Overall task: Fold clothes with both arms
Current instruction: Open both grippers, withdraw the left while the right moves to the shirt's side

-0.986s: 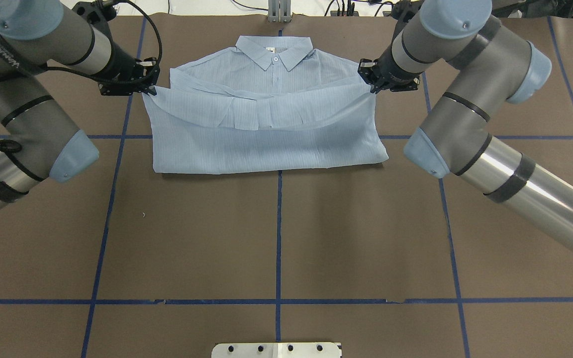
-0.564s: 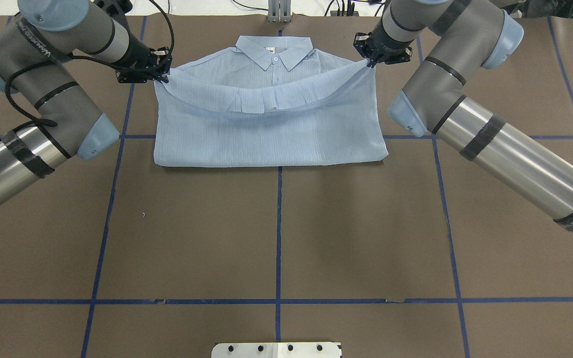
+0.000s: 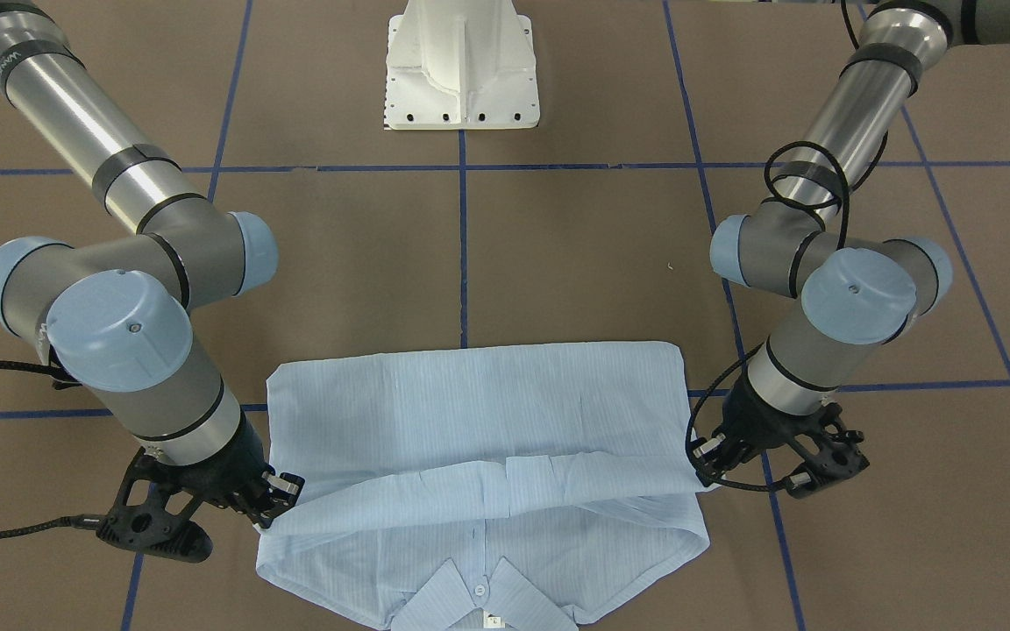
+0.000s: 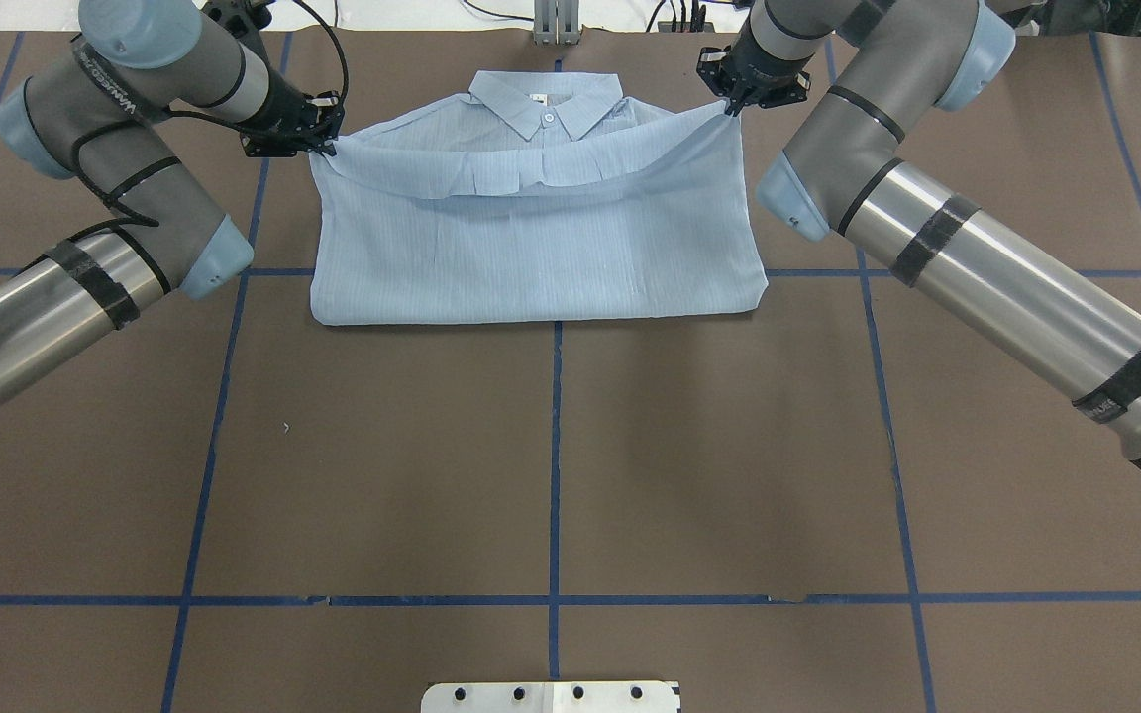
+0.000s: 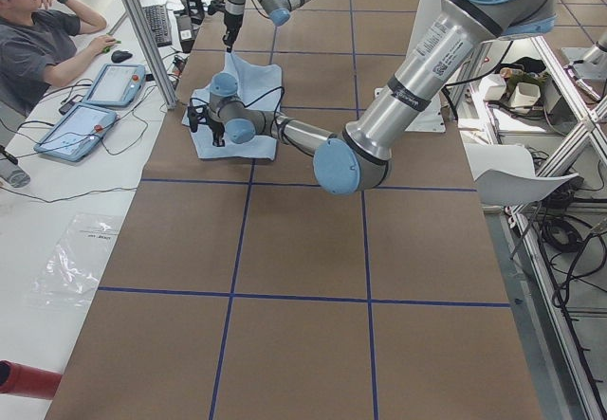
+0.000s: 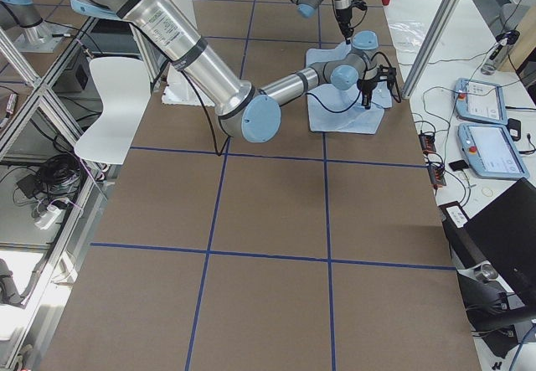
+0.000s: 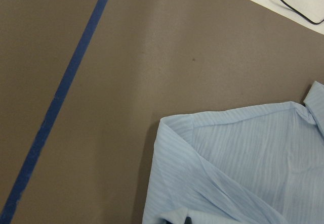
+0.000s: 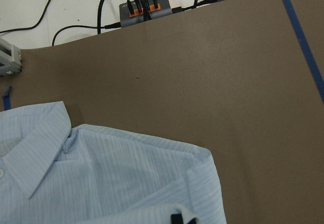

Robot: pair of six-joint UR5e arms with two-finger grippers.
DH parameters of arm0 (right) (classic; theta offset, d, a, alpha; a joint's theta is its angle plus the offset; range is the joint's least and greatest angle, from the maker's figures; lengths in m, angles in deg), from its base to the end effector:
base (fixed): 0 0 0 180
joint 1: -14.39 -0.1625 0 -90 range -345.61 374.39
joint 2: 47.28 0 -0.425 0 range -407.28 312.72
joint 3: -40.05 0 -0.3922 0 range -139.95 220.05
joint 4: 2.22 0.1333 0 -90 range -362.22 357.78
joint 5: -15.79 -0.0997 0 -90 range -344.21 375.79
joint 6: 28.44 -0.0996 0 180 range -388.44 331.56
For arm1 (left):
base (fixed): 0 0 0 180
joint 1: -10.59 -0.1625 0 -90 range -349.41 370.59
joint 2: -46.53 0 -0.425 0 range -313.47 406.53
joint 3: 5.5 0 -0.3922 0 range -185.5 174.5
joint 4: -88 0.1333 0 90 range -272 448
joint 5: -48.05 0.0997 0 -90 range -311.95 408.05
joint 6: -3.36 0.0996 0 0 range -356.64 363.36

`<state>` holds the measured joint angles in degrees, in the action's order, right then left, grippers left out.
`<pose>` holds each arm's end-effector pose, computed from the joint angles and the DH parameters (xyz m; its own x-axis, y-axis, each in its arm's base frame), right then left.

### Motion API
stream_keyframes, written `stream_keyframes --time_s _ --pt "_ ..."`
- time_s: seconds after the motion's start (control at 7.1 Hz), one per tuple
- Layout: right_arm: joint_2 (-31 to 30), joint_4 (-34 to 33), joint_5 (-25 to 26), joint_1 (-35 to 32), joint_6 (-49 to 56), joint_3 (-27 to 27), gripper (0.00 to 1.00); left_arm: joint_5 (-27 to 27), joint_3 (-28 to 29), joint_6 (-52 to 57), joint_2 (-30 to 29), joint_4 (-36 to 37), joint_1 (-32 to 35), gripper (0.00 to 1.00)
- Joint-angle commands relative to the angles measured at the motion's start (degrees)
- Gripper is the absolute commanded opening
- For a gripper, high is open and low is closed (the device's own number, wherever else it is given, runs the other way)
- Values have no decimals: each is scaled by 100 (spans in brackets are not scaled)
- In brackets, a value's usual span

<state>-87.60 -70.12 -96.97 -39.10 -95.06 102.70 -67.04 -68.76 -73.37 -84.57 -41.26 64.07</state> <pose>-0.4131 -0.7173 0.2843 0.6202 0.2227 0.7522 -0.3638 0.9312 0.0242 0.3976 -0.6900 0.3587 0.4640 -0.2773 -0.8413 0.4296 0.9010 -0.0600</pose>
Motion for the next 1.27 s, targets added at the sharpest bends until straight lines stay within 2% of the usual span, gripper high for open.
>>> stream_keyframes --time_s 0.0,0.42,0.56,0.7,0.85,0.99,1.13 --pt "147 14 -1 5 253 -349 0 47 190 1 -143 -82 5 0" --pt "191 49 -1 14 350 -552 0 47 358 1 -205 -179 5 0" --pt "156 197 34 23 351 -543 2 56 358 1 -214 -240 5 19" --pt "86 434 139 136 351 -543 99 56 350 -26 -214 -258 5 94" --pt "68 454 166 155 351 -526 100 56 350 -26 -214 -267 5 99" --pt "-80 515 166 224 360 -404 100 48 332 -17 -214 -258 14 99" --pt "-499 768 158 277 351 -37 100 47 297 -26 -205 -250 31 99"
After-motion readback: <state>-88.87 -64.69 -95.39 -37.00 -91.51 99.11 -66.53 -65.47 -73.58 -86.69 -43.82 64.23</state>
